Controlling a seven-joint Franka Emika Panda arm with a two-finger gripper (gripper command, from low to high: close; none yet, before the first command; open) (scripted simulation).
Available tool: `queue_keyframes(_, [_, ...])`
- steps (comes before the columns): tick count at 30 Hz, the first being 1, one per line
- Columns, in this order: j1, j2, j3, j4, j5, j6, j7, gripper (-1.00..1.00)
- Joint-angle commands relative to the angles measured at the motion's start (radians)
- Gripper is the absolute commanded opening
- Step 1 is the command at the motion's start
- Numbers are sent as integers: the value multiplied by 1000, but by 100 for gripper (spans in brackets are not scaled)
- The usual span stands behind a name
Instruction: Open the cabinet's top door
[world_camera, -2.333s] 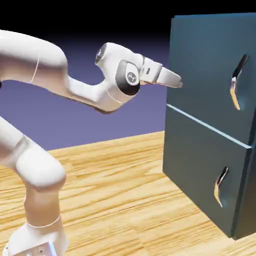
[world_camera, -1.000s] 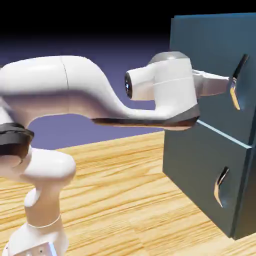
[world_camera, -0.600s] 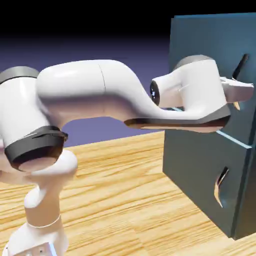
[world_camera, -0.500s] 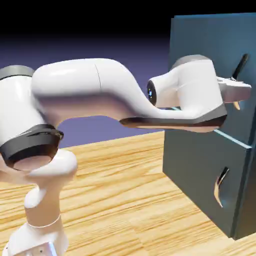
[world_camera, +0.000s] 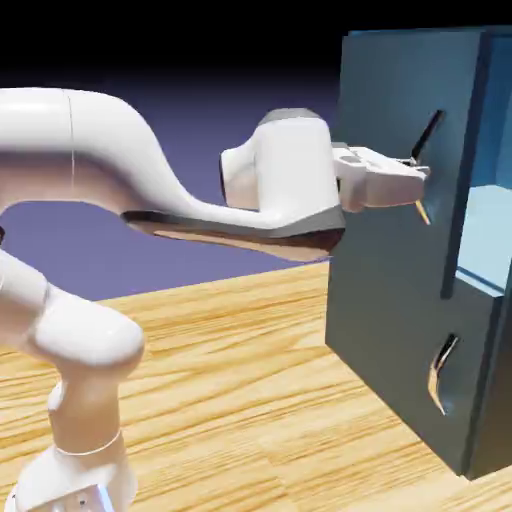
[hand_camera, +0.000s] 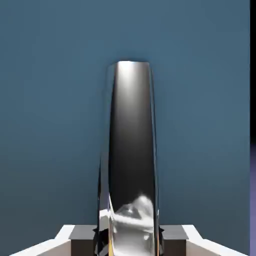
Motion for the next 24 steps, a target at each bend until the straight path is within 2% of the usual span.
queue_keyframes(1, [-36,-4,31,-20,18,-7,1,-100])
queue_keyframes(18, [-652,-143,564,-265,349,13,4,-100])
queue_keyframes(24, [-840,-271,726,-359,595,52,-119,-100])
